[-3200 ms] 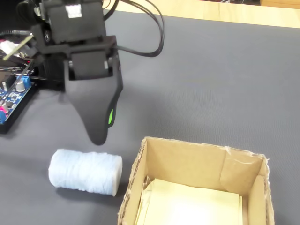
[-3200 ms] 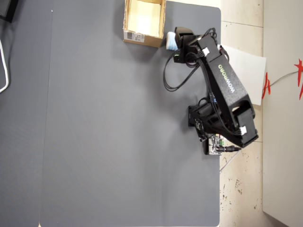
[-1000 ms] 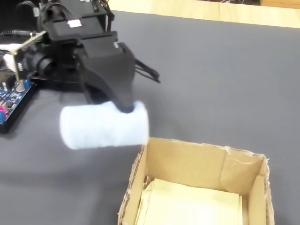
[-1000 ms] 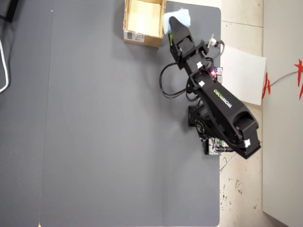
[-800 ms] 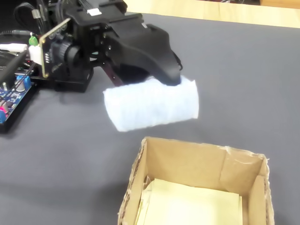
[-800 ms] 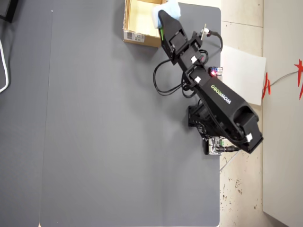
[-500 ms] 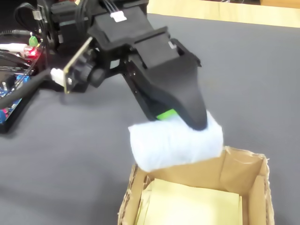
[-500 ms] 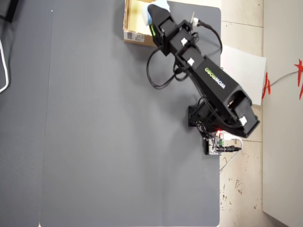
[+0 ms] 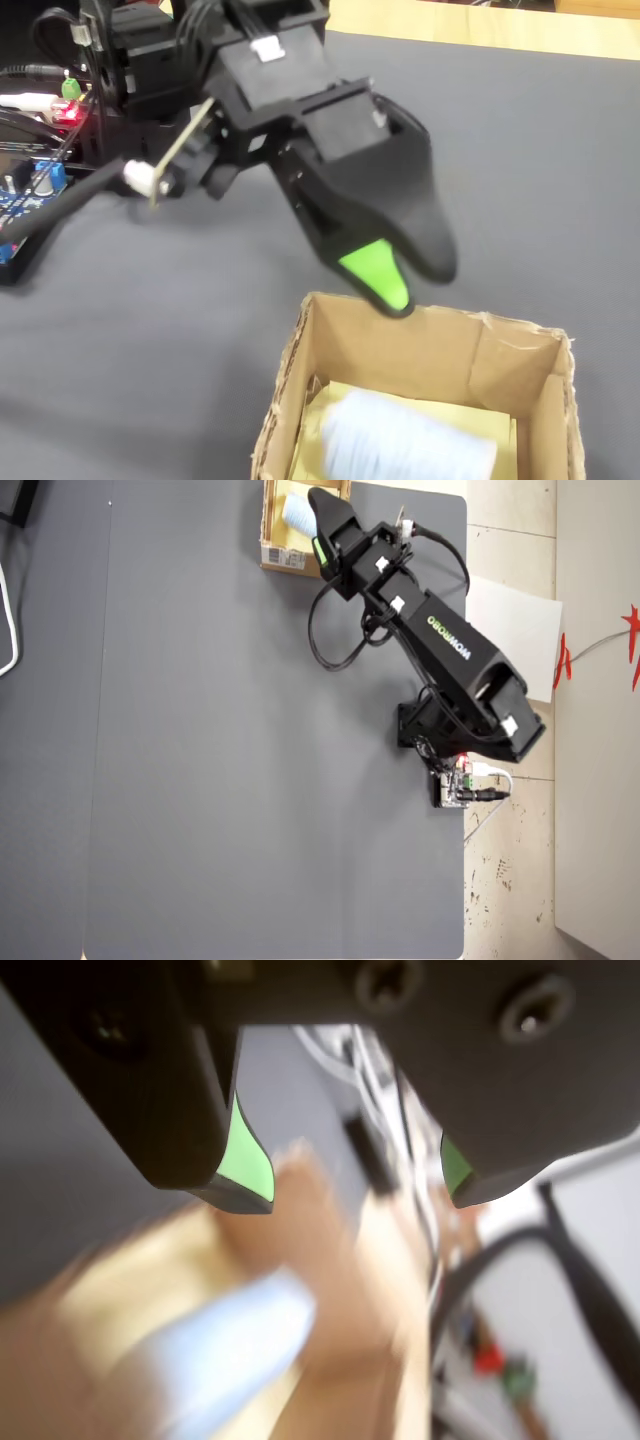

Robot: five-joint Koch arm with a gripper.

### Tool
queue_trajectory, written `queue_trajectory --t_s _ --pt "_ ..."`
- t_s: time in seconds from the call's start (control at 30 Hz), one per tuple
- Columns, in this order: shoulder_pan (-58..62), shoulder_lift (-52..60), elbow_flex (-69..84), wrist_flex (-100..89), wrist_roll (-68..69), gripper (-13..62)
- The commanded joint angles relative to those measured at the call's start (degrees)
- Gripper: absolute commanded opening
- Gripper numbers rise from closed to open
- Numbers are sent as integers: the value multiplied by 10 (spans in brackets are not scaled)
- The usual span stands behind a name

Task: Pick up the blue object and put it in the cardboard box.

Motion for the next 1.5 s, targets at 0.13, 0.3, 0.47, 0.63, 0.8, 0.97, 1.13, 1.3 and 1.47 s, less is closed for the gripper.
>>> queue_trajectory --t_s 0.13,0.3,0.47,0.63,0.8,0.97,1.13,1.3,1.47 --pt "-99 98 39 -49 98 337" --pt "-186 169 107 -62 125 337" --pt "-264 232 178 -62 126 337" --pt "-330 292 272 -62 125 337" --pt "-381 334 345 -60 125 337" --pt "-387 334 403 -61 118 341" --pt "-389 334 472 -71 118 343" --pt "-403 334 533 -100 118 343" --pt "-403 334 542 -76 118 345"
